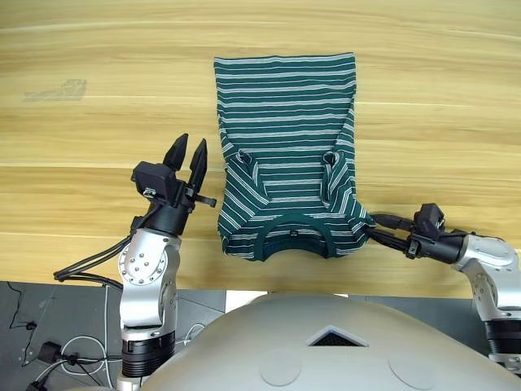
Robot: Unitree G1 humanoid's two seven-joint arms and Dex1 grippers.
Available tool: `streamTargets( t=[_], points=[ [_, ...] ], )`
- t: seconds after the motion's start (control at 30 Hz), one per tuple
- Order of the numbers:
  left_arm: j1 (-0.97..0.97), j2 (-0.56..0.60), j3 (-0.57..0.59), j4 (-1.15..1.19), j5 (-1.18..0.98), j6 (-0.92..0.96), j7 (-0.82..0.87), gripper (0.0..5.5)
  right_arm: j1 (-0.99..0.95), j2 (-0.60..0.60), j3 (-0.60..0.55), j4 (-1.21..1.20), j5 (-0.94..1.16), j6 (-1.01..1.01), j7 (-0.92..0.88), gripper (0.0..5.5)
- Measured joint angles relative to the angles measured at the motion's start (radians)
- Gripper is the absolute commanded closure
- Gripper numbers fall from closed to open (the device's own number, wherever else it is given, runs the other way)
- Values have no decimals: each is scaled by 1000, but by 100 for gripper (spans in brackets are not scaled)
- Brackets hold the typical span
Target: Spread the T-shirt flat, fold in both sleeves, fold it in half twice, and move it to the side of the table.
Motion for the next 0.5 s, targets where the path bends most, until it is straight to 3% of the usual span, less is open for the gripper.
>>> streamTargets(
  t=[0.27,0.5],
  points=[
    [0,0,-1,7,0,0,0,406,1,0,15,11,-12,-25,-1,543],
    [-1,14,-50,90,101,-34,0,406,15,0,15,-18,27,-20,35,549]
  ],
)
